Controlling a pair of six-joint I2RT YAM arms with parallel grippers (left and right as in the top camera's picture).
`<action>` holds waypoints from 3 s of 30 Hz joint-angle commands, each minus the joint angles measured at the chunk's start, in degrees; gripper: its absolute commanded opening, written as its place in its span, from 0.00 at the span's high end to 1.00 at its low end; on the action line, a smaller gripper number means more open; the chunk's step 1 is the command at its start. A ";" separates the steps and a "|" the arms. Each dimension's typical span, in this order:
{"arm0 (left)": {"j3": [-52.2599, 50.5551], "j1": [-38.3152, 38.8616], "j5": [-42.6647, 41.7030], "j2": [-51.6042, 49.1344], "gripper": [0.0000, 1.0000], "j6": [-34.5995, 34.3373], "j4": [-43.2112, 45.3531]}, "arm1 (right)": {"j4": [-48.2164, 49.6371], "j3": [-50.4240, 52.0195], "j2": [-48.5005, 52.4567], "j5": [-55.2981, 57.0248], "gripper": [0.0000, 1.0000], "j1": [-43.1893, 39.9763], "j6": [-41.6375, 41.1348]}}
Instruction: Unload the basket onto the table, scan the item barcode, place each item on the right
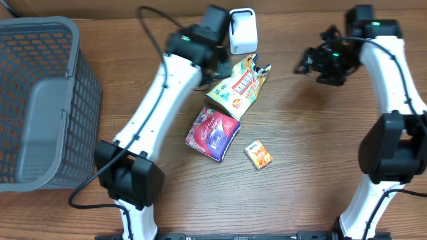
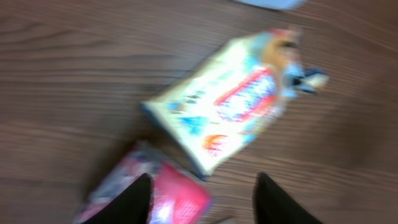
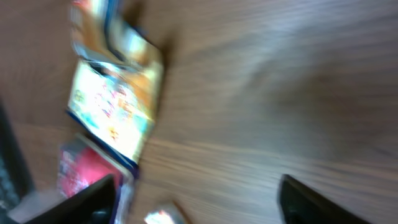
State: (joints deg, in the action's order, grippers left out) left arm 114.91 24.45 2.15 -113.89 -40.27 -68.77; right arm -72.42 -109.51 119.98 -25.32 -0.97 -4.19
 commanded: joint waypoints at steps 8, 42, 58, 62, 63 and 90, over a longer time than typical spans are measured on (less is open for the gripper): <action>0.96 -5.73 -0.22 1.46 0.07 -1.05 -6.43 | 19.15 6.32 -0.15 3.41 0.00 11.15 -17.35; 0.20 -5.51 -0.72 -3.91 0.04 -0.87 -5.90 | 37.64 14.53 10.34 9.88 0.96 18.21 -20.92; 0.20 -5.05 -0.74 -5.01 0.03 0.63 -5.90 | 5.84 1.22 0.42 41.92 0.96 8.15 -20.94; 0.20 -4.87 -0.74 -5.01 0.03 0.63 -5.73 | -1.79 -0.79 -0.76 53.66 0.96 7.37 -21.20; 0.20 -4.85 -0.74 -5.01 0.03 0.63 -5.73 | -3.10 -0.90 -0.79 54.97 0.96 7.37 -21.18; 0.20 -4.81 -0.74 -5.01 0.03 1.53 -5.97 | -11.26 9.81 -0.59 58.16 0.96 -0.94 -26.23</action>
State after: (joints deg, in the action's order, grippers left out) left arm 114.89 19.42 1.74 -118.32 -40.05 -74.78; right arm -84.62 -99.88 121.12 35.11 -2.90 -29.80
